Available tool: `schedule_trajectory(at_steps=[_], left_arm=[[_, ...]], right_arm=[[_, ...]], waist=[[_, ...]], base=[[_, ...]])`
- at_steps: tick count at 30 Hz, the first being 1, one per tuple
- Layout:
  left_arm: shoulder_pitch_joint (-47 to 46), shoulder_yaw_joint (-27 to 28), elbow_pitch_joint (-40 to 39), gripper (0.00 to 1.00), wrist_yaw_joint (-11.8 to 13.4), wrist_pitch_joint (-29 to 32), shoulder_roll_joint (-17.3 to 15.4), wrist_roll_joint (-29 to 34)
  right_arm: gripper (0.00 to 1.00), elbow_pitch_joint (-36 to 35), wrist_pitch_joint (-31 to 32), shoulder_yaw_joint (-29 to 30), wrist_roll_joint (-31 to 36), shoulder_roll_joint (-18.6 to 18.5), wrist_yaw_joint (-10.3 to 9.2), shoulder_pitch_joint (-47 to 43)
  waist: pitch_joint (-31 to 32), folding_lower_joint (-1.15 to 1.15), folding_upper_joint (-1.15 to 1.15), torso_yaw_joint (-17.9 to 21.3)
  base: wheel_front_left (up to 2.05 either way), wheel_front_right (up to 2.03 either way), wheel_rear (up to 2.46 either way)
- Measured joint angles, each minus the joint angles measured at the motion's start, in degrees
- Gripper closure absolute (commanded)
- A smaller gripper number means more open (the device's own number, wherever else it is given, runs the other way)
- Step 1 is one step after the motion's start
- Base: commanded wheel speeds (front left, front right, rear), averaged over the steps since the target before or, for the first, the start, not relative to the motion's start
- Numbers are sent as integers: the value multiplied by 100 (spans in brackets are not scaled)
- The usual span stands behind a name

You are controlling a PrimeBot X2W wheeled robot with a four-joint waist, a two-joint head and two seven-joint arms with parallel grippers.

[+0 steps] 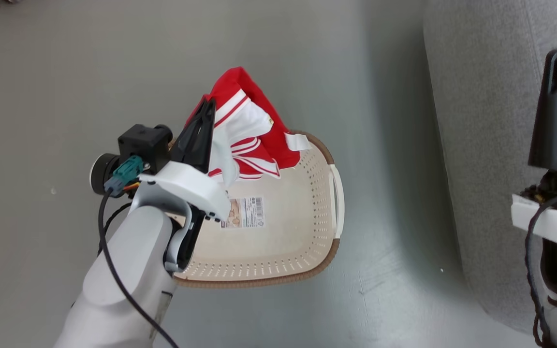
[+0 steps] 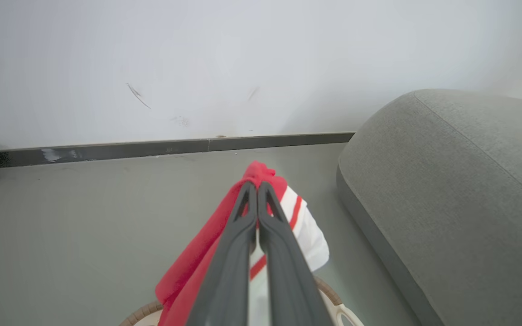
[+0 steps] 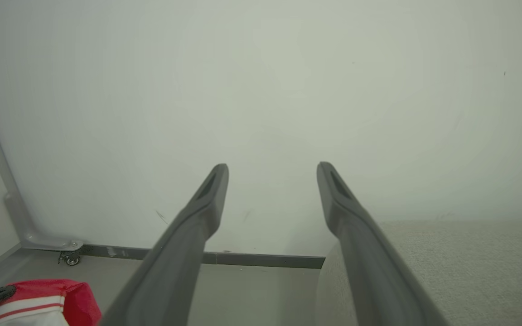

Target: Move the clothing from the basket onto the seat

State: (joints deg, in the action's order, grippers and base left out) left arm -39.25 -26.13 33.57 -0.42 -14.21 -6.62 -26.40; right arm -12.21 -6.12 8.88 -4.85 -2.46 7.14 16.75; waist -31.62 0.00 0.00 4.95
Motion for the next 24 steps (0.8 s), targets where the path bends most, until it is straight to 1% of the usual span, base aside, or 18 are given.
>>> schedule_trajectory(at_steps=[9,10,15,24], left_arm=[[379,220,-601,100,12,-1,-148,93],[404,212,-656,100,43,-1,-165,134],[613,201,-980,100,42,-1,-178,189],[812,179,-1472,100,29,-1,-310,243]], right_arm=[[0,175,11,-12,45,-1,-1,-255],[0,199,14,-12,45,0,-1,-286],[0,297,53,-10,43,0,-1,-359],[0,396,75,-43,-26,1,-1,-528]], waist=[[482,0,0,-134],[534,0,0,-148],[798,0,0,-212],[1243,0,0,-310]], base=[[0,0,0],[0,0,0],[0,0,0],[0,0,0]])
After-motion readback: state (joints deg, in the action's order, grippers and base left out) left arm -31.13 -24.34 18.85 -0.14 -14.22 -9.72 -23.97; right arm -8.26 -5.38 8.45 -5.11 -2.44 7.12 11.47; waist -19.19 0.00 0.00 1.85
